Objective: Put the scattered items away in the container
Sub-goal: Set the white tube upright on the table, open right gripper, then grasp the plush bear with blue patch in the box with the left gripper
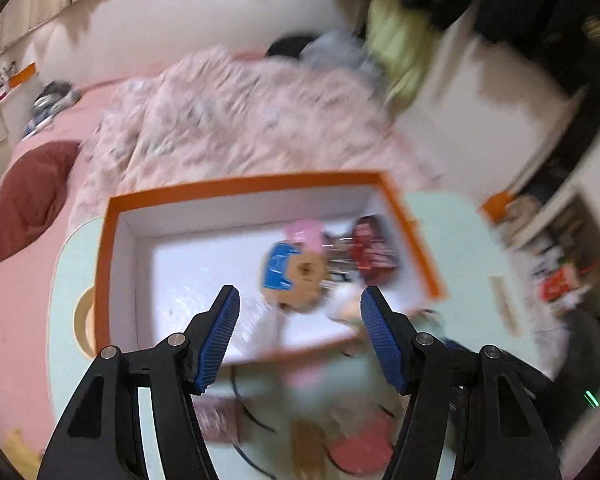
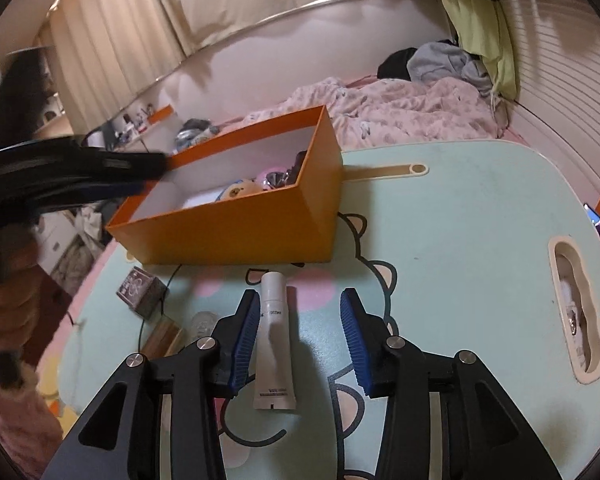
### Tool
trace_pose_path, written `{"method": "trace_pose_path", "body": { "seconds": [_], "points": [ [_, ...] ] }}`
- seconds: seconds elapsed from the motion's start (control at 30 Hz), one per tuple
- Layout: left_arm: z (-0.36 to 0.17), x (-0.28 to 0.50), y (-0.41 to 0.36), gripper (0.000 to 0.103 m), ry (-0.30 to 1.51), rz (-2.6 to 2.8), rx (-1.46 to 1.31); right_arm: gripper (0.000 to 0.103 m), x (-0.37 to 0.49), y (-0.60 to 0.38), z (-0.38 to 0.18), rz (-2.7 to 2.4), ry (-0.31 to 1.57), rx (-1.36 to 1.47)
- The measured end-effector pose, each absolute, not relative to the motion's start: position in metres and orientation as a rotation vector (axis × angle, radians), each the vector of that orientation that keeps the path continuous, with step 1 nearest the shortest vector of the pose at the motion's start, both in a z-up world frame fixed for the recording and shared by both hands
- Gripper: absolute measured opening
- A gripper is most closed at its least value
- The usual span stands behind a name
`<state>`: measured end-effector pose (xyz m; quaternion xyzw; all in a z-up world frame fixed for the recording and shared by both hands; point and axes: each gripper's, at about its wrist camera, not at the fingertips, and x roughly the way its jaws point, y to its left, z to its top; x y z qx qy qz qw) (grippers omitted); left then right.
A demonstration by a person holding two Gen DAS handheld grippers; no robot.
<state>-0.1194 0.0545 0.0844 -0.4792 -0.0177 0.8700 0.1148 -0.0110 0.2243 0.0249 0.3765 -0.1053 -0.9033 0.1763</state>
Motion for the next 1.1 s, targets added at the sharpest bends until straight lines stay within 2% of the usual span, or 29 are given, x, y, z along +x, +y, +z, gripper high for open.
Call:
{"method": "trace_pose_path", "body": {
  "seconds": [0.2, 0.33, 0.4, 0.43, 0.5, 0.77, 0.97, 1.1],
  "points": [
    [0.049, -0.158, 0.062, 0.064, -0.099, 2.447, -1.586, 0.041, -0.014, 0.233, 0.024, -2.514, -0.368, 1.068],
    [0.034, -0.165, 0.07, 0.064, -0.038, 2.459, -1.628, 0.041, -0.014, 0.236, 0.024, -2.497, -0.398, 1.069],
    [0.026, -0.17, 0.071, 0.054, -0.03, 2.468, -1.652, 0.041, -0.014, 0.237, 0.024, -2.489, -0.407, 1.071],
    [0.025, -0.17, 0.07, 0.043, -0.025, 2.485, -1.642, 0.041, -0.014, 0.237, 0.024, -2.489, -0.41, 1.071],
    [0.025, -0.171, 0.068, 0.042, -0.032, 2.482, -1.637, 0.041, -0.015, 0.238, 0.024, -2.49, -0.413, 1.068],
    [0.064, -0.155, 0.046, 0.042, -0.145, 2.513, -1.484, 0.042, -0.014, 0.236, 0.023, -2.497, -0.4, 1.072],
    [0.111, -0.101, 0.03, 0.042, -0.207, 2.5, -1.269, 0.042, -0.016, 0.236, 0.022, -2.498, -0.401, 1.075],
    [0.109, -0.064, 0.024, 0.042, -0.207, 2.456, -1.237, 0.042, -0.016, 0.236, 0.021, -2.498, -0.402, 1.082]
  ]
}}
